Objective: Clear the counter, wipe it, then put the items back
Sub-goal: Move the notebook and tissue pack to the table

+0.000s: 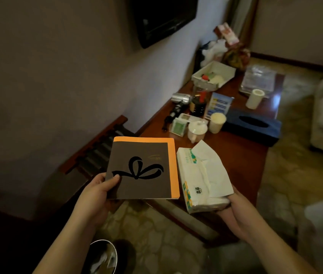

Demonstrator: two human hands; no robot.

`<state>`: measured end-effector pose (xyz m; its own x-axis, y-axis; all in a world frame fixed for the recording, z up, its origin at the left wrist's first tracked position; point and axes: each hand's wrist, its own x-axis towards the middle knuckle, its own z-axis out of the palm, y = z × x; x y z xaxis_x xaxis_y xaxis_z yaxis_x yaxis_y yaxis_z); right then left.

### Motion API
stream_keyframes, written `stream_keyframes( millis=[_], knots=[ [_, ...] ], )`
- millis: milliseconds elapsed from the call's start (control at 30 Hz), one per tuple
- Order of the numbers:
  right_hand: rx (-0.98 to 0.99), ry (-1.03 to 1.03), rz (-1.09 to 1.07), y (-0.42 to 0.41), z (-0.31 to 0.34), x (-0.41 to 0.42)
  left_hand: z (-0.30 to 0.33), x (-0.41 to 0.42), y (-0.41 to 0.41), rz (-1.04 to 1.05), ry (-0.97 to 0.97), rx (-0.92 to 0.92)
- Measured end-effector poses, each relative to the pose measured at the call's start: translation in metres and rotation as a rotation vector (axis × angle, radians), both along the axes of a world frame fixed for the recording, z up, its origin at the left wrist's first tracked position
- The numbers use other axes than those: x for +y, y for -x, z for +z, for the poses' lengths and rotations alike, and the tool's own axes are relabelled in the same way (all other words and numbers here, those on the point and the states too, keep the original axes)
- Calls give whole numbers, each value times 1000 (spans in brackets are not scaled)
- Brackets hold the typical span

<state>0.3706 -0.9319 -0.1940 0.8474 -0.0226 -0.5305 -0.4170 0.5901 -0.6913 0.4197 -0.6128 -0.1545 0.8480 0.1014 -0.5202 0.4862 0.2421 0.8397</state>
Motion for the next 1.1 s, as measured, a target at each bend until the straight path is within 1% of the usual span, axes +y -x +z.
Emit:
stream_keyframes(
  millis=[100, 200, 433, 567, 700, 733, 833, 900, 1000, 1100],
  knots=[
    [39, -29, -88, 7, -8, -24, -4, -32, -20, -64, 33, 33],
    [59, -48, -157, 14, -17, -38, -11, -55, -39, -123, 7, 47],
    [138, -48, -263, 7, -47, -50, -52, -72, -96, -224, -56, 122],
    [144, -39, -254, -16, -69, -43, -89, -65, -140, -271, -93, 168],
    [179, 14, -206, -48, -93, -32, -125, -54, -181, -324, -138, 211],
    [203, 45, -194, -57, -98, -29, -134, -51, -191, -336, -151, 221],
    [259, 225, -115, -82, -113, -21, -157, -43, -220, -375, -202, 241],
    [313, 275, -109, -100, -122, -15, -170, -39, -236, -401, -225, 250],
    [361, 290, -107, -125, -133, -10, -183, -35, -254, -422, -224, 261],
    [378, 258, -112, -142, -141, -4, -195, -33, -271, -447, -250, 251]
  ],
)
